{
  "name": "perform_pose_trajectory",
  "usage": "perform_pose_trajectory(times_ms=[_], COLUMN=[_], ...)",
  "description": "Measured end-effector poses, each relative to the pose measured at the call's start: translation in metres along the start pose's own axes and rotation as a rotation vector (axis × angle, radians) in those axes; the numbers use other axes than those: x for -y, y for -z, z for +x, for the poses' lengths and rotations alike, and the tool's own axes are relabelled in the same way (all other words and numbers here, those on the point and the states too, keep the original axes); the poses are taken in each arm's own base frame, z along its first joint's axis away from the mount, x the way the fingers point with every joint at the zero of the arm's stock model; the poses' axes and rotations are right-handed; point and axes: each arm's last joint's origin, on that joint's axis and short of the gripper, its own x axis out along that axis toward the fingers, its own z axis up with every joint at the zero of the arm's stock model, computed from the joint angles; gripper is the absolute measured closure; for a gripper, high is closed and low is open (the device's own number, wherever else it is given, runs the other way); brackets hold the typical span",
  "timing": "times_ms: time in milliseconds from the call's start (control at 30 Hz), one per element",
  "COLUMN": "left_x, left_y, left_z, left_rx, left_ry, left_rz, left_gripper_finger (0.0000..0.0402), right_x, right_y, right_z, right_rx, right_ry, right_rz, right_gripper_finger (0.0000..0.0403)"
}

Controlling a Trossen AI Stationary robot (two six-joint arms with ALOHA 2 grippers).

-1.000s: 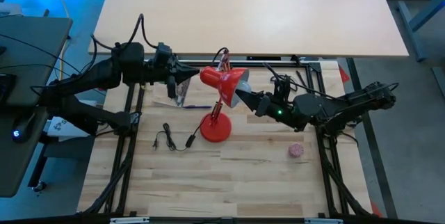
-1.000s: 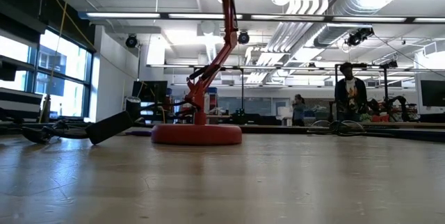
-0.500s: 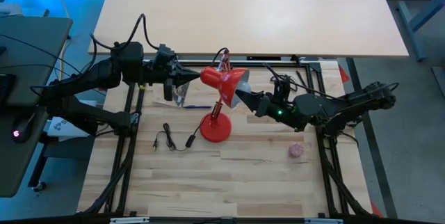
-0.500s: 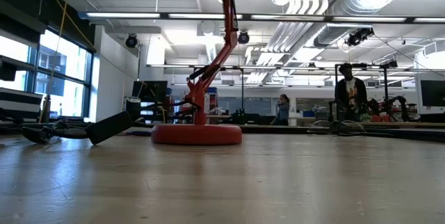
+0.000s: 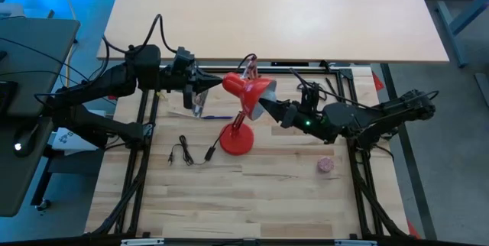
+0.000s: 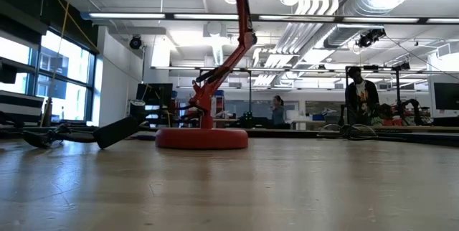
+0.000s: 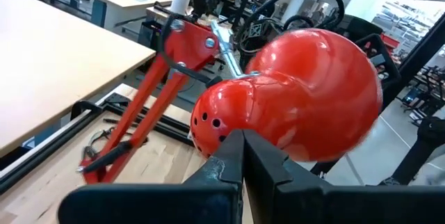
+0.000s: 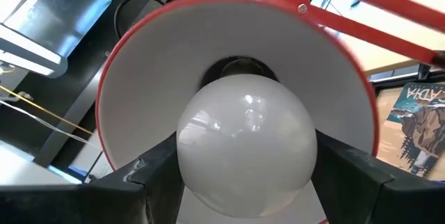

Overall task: Screw lightbulb
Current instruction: Insert the lightbulb on the lamp

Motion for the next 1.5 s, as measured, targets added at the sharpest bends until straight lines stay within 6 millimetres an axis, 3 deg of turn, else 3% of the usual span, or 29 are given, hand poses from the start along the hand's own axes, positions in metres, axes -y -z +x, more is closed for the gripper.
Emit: perform_pose_trajectory(times_ms=[900,1200,1500], left_x=[0.012,0.014,0.01], left_y=[0.004,0.0,-0.005], left_z=[0.001,-0.009,-0.011], left_rx=[-0.023,0.018,0.065], left_ry=[0.061,0.055,0.019], left_rz=[-0.071,-0.07,-0.045], left_gripper_finger=[0.0401,0.0401,0.0401], right_x=[0.002,0.002,-0.001], right_y=[-0.008,-0.018,-0.016], right_z=[-0.007,-0.016,-0.016], right_rx=[0.035,0.074,-0.011], right_ry=[0.065,0.116,0.033], right_rz=[-0.118,-0.197,-0.291], right_gripper_finger=[0.0148,0.0148,0.0148])
